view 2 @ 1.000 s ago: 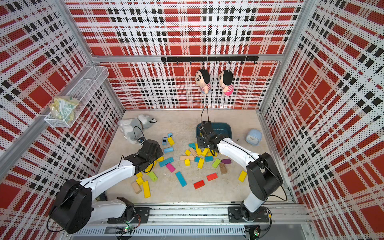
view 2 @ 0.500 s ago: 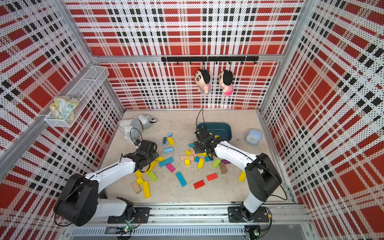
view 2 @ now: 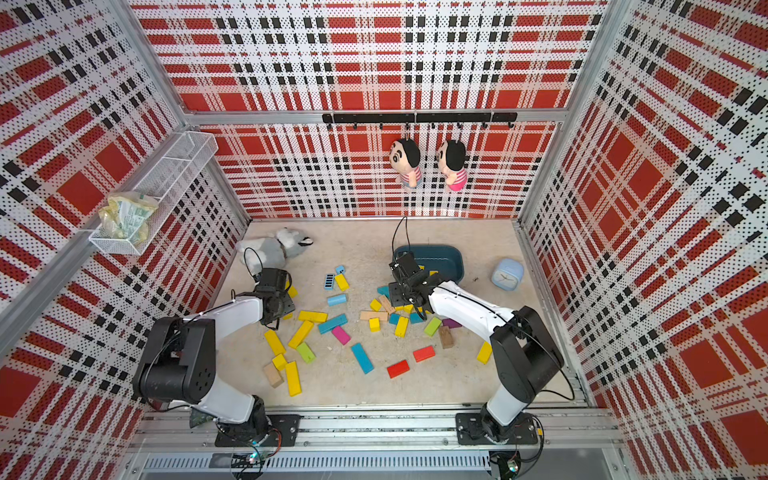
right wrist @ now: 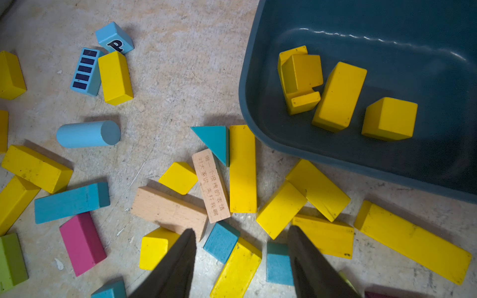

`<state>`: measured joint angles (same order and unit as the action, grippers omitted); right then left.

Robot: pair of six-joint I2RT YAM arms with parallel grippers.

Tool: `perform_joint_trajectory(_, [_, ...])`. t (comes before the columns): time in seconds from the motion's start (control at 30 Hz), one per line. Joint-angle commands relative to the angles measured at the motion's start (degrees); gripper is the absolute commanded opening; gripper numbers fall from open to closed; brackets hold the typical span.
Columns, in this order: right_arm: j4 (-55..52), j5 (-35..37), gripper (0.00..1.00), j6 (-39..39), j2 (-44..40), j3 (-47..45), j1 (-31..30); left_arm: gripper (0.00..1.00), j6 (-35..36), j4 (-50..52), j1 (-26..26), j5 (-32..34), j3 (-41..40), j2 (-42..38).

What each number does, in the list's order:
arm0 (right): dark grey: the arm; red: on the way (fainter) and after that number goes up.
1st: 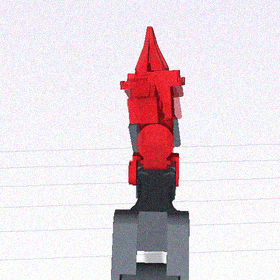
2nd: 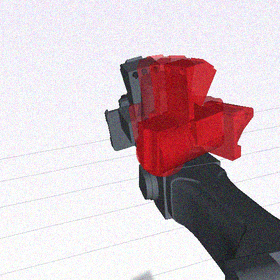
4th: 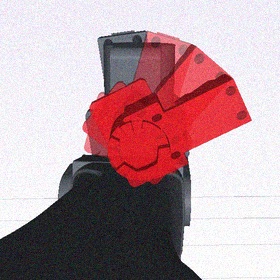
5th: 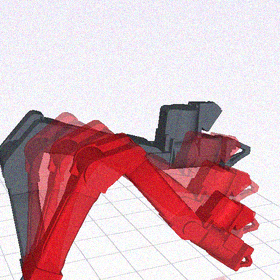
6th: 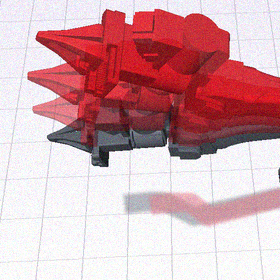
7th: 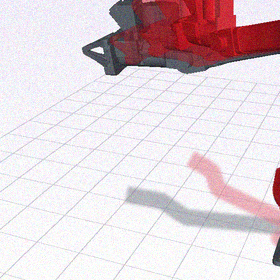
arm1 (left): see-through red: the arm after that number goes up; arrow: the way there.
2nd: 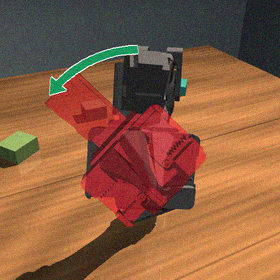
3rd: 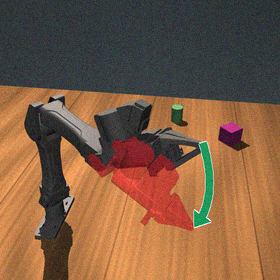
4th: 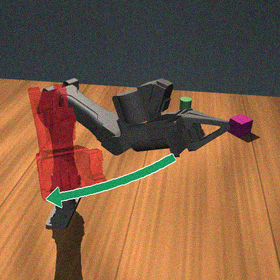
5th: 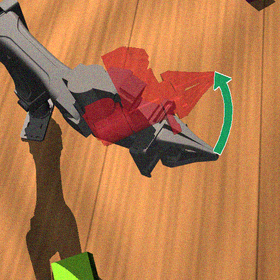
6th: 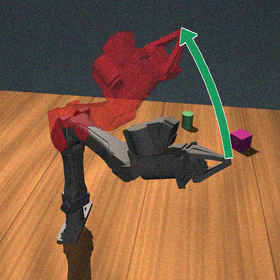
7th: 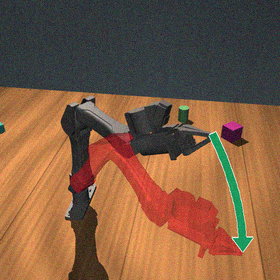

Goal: Pick out the yellow building blocks
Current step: Pick up the building block from the center of the board.

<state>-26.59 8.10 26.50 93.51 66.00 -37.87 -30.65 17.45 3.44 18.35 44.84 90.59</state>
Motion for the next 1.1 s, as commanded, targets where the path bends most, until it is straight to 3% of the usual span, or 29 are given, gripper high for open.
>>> perform_joint_trajectory(0.0, [-1.0, 1.1, 0.6, 0.0, -0.6, 1.4, -0.2, 0.54, 4.6, 0.0, -0.6, -1.2, 2.1, 2.9])
perform_joint_trajectory(0.37, [-1.2, 1.3, 0.6, 0.5, -0.2, 1.6, -0.2, 0.5, 5.1, -0.9, 0.1, -4.0, 2.6, 5.9])
perform_joint_trajectory(0.8, [-1.5, 1.9, 0.6, 0.9, -1.3, 0.9, -0.2, 0.28, 5.0, -0.9, 0.3, -3.5, 3.2, 5.3])
perform_joint_trajectory(0.93, [-1.3, 1.6, 0.6, 1.3, -2.0, 0.5, -0.2, 0.27, 2.7, -0.7, 3.5, -4.1, 3.2, 0.3])
perform_joint_trajectory(1.07, [1.5, -1.7, 0.6, 0.3, -2.0, 0.0, -0.2, 0.28, -5.8, -2.6, 9.9, -9.7, 4.2, -4.4])
